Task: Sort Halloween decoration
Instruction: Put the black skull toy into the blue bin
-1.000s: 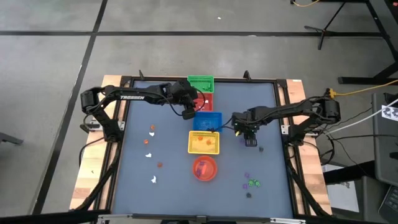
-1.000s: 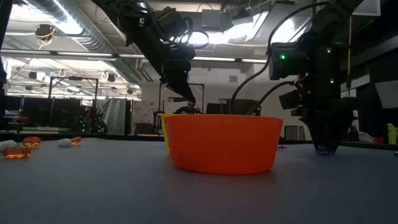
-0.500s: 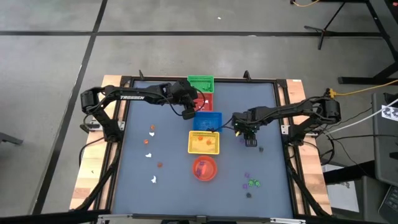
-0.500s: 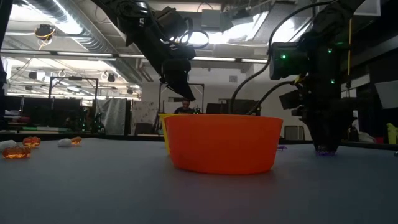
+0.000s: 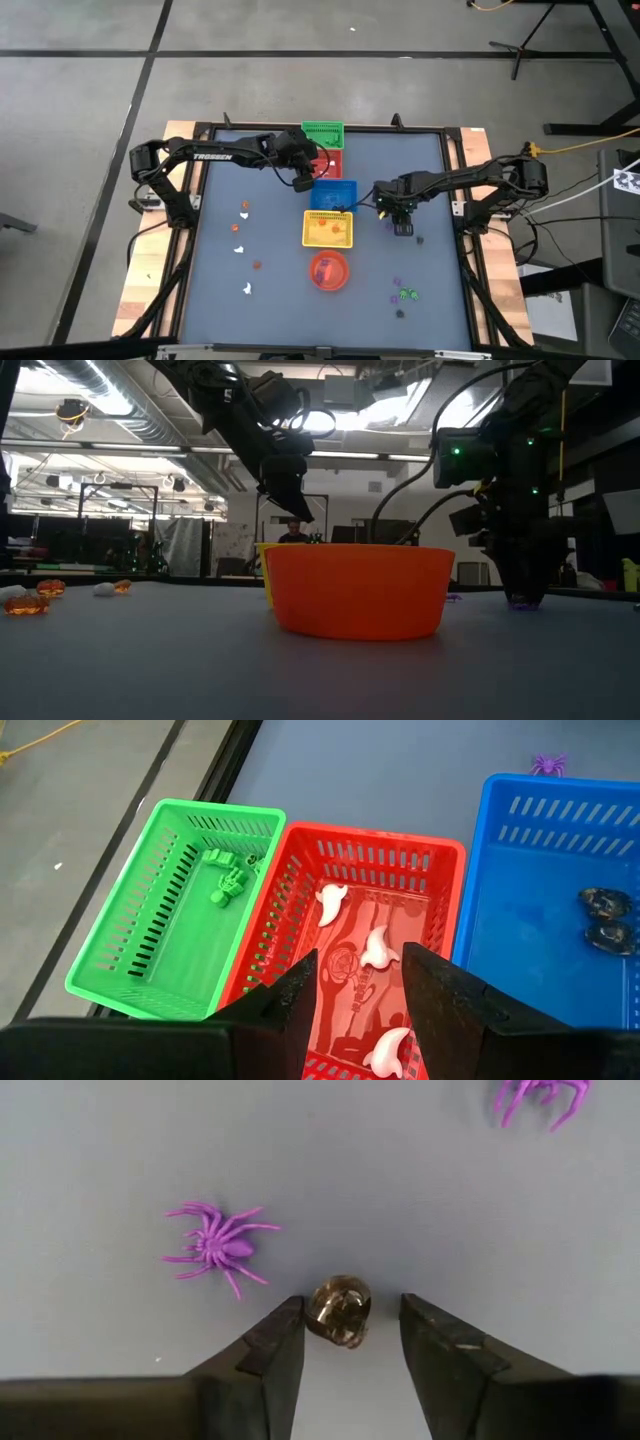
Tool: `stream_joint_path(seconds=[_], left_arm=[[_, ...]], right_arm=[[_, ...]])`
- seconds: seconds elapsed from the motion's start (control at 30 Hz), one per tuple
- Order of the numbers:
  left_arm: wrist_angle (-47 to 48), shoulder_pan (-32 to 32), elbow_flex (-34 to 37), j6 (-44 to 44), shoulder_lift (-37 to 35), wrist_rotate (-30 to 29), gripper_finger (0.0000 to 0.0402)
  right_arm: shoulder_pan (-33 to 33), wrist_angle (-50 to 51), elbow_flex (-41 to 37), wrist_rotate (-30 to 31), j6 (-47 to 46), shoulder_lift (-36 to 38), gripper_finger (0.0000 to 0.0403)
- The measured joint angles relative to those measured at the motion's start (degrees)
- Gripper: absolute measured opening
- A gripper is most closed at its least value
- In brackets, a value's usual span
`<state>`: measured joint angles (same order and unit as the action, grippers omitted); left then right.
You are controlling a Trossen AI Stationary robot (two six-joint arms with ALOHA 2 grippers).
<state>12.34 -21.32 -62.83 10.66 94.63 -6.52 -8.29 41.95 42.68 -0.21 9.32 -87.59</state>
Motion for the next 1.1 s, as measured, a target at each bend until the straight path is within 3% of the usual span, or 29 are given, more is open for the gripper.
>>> stream_joint_path(seconds=[0.37,0.7,1.1], left_arm=[[0.0,0.0,0.0,0.0,0.0,0.0,0.0132],[0.0,0.0,0.0,0.0,0.0,0.0,0.0132],[0.0,0.0,0.0,0.0,0.0,0.0,0.0132]], right_arm=[[0.0,0.0,0.0,-0.3,0.0,0.0,0.0067],[0.0,1.2,2.4,0.5,0.0,-0.2,0.0095],[0.0,4.5,12.3,1.4,3.7,-0.2,0.0082]])
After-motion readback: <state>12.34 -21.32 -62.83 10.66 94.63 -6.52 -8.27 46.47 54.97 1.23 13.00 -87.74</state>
